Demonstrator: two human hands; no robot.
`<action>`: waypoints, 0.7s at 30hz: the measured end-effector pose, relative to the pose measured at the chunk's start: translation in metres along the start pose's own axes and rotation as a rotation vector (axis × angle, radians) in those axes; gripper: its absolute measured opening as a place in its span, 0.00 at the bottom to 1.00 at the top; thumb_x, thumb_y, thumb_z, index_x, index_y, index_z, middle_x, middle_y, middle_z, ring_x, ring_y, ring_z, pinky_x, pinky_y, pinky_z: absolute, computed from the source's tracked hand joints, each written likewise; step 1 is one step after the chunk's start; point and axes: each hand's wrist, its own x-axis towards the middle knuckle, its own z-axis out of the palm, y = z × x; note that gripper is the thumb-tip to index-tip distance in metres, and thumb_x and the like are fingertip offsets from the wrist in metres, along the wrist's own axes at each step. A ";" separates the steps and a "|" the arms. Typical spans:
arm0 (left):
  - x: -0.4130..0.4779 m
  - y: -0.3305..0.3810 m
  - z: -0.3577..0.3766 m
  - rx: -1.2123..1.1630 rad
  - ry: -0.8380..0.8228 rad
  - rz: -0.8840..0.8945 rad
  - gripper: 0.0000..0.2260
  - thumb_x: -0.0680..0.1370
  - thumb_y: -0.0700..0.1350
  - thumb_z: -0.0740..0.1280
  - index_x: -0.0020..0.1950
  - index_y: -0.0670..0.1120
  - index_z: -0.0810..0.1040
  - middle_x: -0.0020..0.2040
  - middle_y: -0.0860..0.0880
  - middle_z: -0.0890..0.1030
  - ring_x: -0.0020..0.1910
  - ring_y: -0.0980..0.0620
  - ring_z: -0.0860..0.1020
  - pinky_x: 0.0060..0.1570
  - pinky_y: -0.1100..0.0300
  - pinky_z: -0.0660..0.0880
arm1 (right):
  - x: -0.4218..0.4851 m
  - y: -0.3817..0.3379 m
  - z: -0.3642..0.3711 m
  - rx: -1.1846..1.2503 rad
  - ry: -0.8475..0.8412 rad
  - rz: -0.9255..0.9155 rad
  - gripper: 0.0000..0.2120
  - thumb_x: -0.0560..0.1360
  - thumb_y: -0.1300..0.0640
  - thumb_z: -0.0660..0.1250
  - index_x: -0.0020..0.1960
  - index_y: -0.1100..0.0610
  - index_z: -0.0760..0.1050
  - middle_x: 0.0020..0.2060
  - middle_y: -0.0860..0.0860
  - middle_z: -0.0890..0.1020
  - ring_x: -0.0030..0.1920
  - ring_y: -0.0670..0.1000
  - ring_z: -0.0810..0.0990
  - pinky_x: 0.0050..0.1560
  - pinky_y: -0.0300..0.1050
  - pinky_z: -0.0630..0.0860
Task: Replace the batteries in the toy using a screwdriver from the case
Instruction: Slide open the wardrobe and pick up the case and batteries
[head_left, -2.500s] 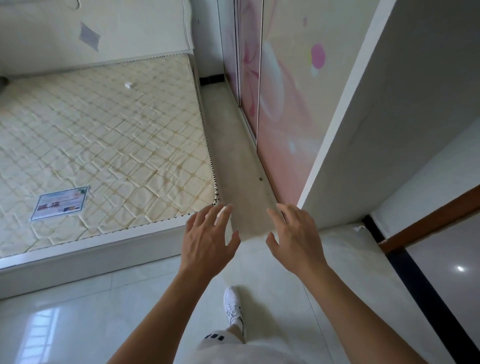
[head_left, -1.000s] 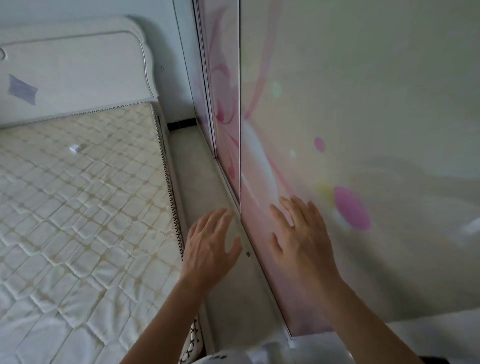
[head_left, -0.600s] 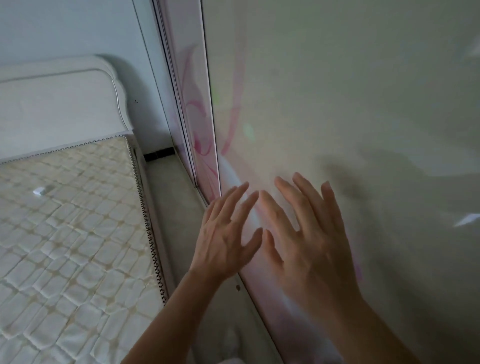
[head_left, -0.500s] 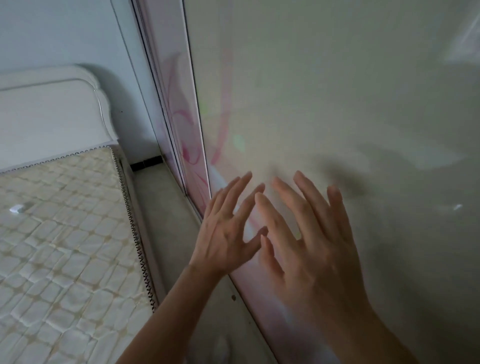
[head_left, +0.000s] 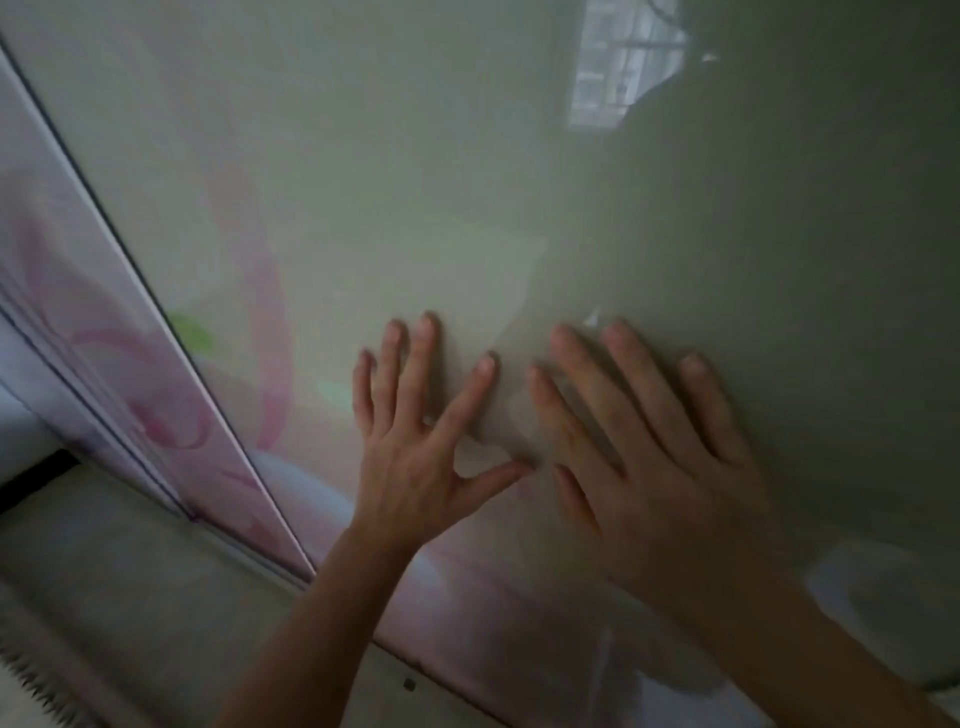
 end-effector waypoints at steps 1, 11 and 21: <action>0.001 -0.003 0.004 -0.005 0.024 0.012 0.39 0.72 0.71 0.65 0.79 0.58 0.57 0.81 0.40 0.50 0.80 0.37 0.51 0.71 0.30 0.57 | -0.003 0.001 -0.001 -0.025 -0.004 0.017 0.24 0.82 0.47 0.59 0.75 0.55 0.69 0.77 0.53 0.65 0.77 0.56 0.63 0.76 0.57 0.58; 0.002 -0.043 0.033 0.043 0.170 0.148 0.37 0.74 0.74 0.57 0.79 0.63 0.54 0.82 0.50 0.48 0.81 0.48 0.48 0.76 0.39 0.47 | -0.024 0.005 0.018 -0.334 -0.001 0.097 0.37 0.76 0.34 0.65 0.79 0.49 0.62 0.80 0.54 0.56 0.80 0.57 0.53 0.78 0.59 0.51; 0.004 -0.102 0.024 0.049 0.171 0.127 0.36 0.75 0.72 0.56 0.80 0.61 0.54 0.82 0.48 0.47 0.81 0.46 0.48 0.74 0.37 0.50 | 0.024 -0.039 0.040 -0.282 0.027 0.058 0.33 0.79 0.37 0.61 0.79 0.51 0.61 0.79 0.52 0.58 0.80 0.56 0.53 0.78 0.59 0.49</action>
